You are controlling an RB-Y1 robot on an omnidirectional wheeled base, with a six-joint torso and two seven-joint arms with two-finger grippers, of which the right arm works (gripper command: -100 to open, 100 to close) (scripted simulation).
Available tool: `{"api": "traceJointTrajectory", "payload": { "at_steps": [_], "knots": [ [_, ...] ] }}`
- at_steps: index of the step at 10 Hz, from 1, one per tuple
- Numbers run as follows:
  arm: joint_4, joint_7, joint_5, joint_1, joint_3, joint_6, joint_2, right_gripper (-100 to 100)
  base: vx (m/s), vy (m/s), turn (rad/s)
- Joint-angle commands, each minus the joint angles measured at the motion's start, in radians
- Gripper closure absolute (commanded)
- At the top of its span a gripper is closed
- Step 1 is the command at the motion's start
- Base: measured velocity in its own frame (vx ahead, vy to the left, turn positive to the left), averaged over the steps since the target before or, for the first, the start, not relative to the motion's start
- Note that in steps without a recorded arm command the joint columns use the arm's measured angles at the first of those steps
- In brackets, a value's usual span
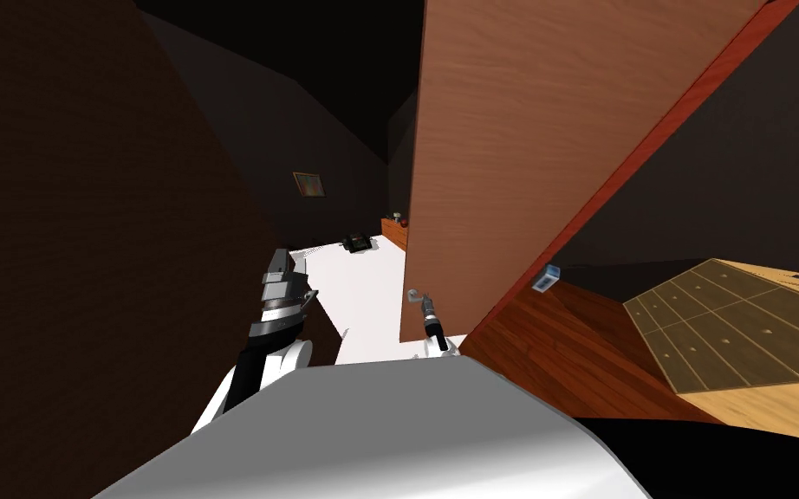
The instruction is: Push the door open
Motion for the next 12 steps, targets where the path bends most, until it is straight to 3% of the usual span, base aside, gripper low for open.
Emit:
{"api": "traceJointTrajectory", "payload": {
  "at_steps": [1, 2, 4, 10, 12],
  "knots": [
    [-0.01, 0.003, -0.001, -0.002, -0.001, 0.003, 0.016, 100, 0.128, 0.096, -0.03],
    [-0.009, 0.004, -0.003, -0.002, -0.005, 0.003, 0.019, 100, 0.137, 0.089, -0.027],
    [0.009, 0.012, -0.015, -0.009, -0.029, -0.008, -0.012, 100, 0.099, 0.016, -0.049],
    [0.007, 0.051, -0.041, -0.01, -0.071, -0.014, -0.032, 100, 0.188, 0.019, -0.05],
    [0.011, 0.051, -0.041, -0.01, -0.071, -0.014, -0.032, 100, 0.102, 0.029, -0.009]
  ]
}}
